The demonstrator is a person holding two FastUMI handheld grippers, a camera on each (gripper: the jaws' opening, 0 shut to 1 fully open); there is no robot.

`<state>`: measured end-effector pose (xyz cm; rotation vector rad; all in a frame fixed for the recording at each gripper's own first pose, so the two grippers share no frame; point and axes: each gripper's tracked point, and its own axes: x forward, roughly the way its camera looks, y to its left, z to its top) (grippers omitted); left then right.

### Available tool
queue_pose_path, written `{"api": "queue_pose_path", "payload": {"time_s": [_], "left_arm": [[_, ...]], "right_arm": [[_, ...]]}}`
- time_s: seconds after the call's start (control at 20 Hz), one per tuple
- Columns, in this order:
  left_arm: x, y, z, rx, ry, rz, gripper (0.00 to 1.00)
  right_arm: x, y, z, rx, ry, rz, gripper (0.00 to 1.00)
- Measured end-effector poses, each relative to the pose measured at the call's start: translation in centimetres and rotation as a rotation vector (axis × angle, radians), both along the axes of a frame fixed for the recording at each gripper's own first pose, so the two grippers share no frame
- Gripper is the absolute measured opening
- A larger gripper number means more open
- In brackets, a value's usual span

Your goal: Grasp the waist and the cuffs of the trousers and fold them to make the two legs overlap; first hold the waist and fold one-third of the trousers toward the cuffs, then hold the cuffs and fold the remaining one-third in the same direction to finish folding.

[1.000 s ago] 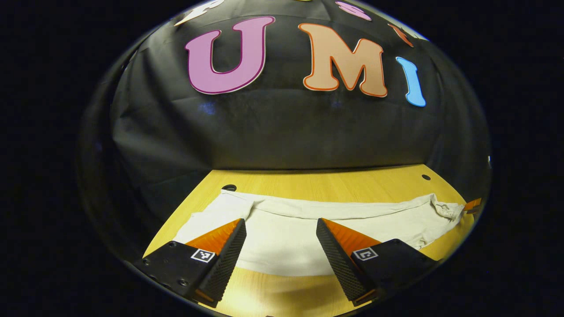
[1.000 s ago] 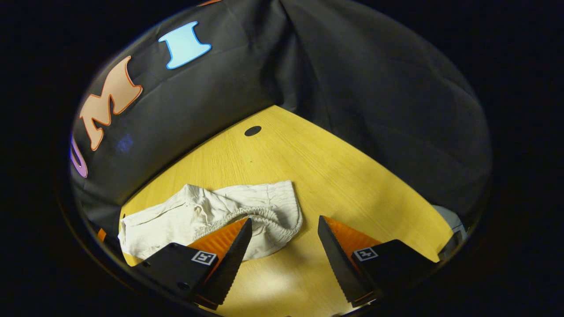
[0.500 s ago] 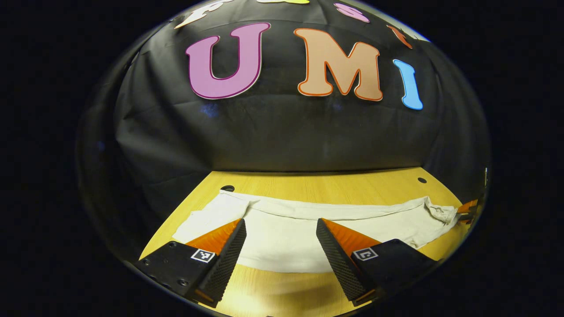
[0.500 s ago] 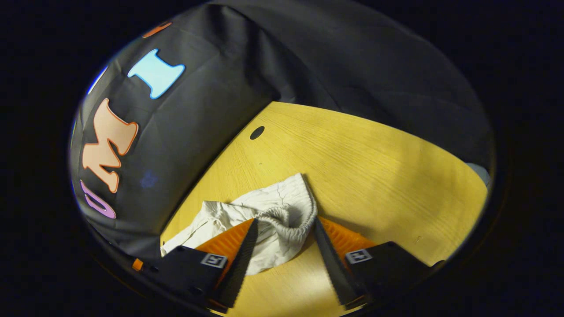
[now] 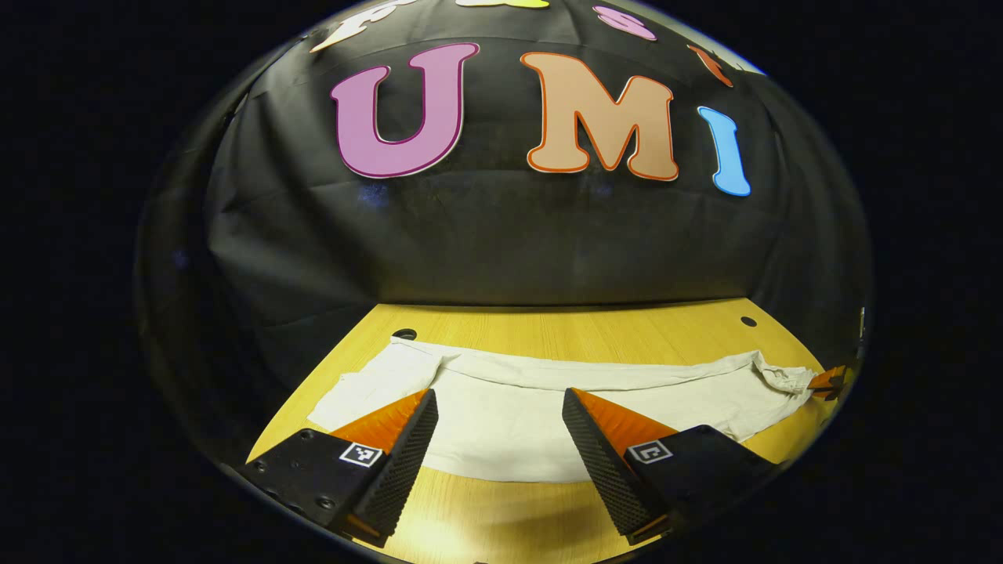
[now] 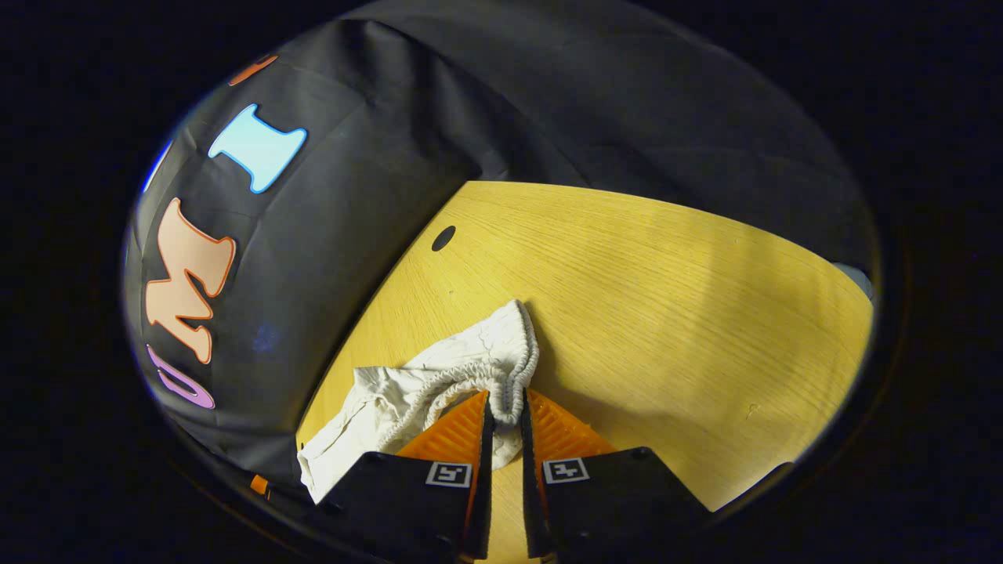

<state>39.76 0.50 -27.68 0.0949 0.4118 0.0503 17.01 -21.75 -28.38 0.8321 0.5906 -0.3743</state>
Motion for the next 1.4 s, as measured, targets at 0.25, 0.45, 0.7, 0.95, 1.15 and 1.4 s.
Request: {"api": "queue_pose_path", "payload": {"time_s": [0.25,0.45,0.7,0.95,1.15,1.4], "left_arm": [[0.1,0.1,0.1,-0.012,-0.005,-0.009,0.97],[-0.3,0.8,0.1,-0.035,-0.004,-0.018,0.97],[-1.1,2.6,-0.6,-0.038,0.037,-0.066,0.97],[-0.7,5.2,-1.0,-0.052,0.045,-0.064,0.98],[-0.3,7.6,-1.4,-0.078,0.047,-0.027,0.97],[-0.2,10.8,-2.1,-0.081,0.061,0.012,0.97]], "right_arm": [[0.0,0.7,2.1,-0.061,-0.020,0.010,0.19],[0.3,2.6,5.7,-0.177,-0.058,0.050,0.19],[2.0,6.7,11.3,-0.325,-0.117,0.094,0.19],[5.6,16.1,16.2,-0.399,-0.212,0.191,0.19],[7.9,25.3,18.1,-0.452,-0.267,0.324,0.19],[9.6,37.5,16.8,-0.500,-0.284,0.528,0.19]]}}
